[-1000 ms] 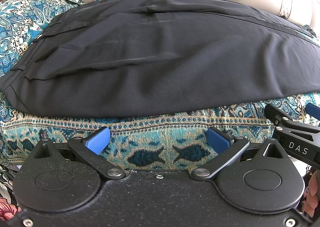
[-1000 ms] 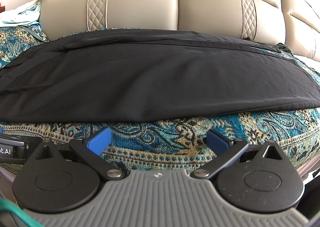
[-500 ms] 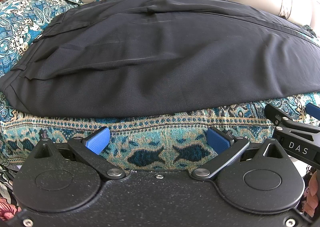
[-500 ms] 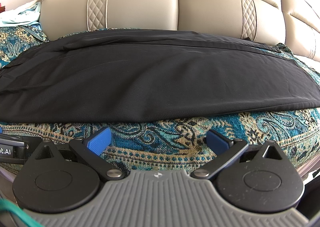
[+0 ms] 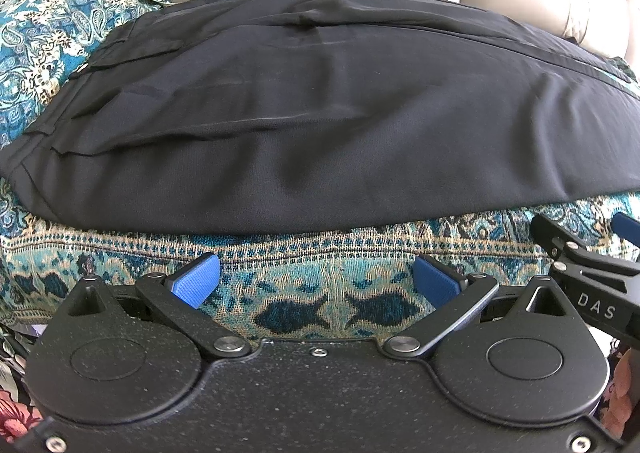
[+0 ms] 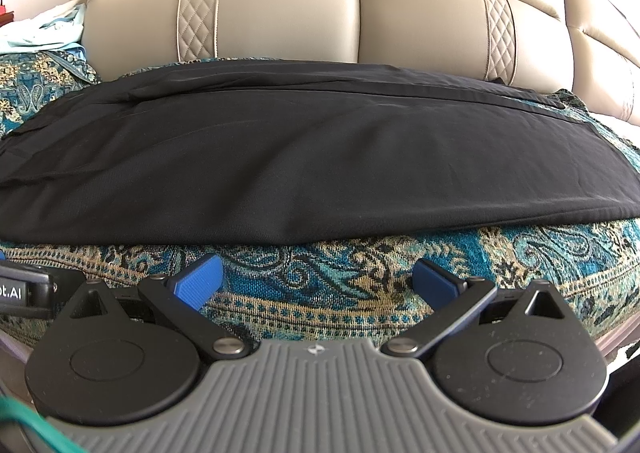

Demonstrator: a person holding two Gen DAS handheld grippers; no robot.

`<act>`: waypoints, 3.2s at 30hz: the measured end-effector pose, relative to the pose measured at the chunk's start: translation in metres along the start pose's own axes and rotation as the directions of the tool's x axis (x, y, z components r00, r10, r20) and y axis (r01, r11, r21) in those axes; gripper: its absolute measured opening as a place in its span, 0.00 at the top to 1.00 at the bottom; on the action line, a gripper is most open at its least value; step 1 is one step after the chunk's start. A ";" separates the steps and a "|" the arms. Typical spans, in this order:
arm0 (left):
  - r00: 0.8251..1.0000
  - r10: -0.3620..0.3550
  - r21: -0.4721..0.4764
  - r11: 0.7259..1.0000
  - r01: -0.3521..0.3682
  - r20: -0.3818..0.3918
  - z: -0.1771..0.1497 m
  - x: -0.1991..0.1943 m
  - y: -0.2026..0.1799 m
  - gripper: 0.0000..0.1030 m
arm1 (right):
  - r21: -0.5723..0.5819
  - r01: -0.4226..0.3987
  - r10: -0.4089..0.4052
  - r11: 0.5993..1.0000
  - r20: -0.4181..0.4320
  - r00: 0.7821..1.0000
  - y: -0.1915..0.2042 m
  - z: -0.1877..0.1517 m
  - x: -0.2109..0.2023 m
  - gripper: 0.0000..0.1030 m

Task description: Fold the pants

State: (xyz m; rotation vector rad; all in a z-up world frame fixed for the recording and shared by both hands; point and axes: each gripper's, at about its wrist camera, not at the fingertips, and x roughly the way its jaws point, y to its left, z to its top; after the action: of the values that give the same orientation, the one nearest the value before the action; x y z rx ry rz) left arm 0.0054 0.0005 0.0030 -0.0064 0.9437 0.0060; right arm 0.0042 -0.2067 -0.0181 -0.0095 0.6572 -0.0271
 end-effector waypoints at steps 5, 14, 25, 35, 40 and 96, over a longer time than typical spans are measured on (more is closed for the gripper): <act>1.000 0.007 -0.005 1.000 -0.007 0.000 -0.001 0.001 0.000 0.00 | -0.014 0.007 -0.007 1.000 0.007 1.000 -0.002 -0.002 -0.002 0.00; 0.998 -0.007 -0.028 1.000 0.006 -0.060 0.014 0.003 0.009 0.04 | -0.011 0.001 -0.002 1.000 -0.029 1.000 -0.006 0.007 0.003 0.00; 1.000 -0.003 -0.234 0.972 0.005 0.012 0.084 -0.010 0.088 0.09 | 0.090 -0.072 0.069 0.993 0.037 0.997 -0.025 0.055 0.005 0.00; 0.991 0.092 -0.453 0.891 -0.038 0.097 0.213 0.028 0.170 0.03 | 0.211 -0.103 0.087 0.972 0.085 0.993 -0.042 0.158 0.062 0.00; 0.991 0.126 -0.558 0.826 -0.077 0.050 0.270 0.081 0.194 0.01 | 0.269 -0.128 0.106 0.955 0.092 0.990 -0.038 0.197 0.103 0.00; 0.963 0.237 -0.522 0.842 -0.137 0.129 0.281 0.105 0.198 0.99 | 0.675 -0.492 0.678 0.550 -0.017 0.735 0.127 0.232 0.244 0.30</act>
State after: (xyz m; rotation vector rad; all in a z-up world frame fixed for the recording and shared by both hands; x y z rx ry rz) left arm 0.2928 0.2011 0.0822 -0.3999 0.7249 0.4356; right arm 0.3419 -0.0865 0.0148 0.9127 0.8840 0.4280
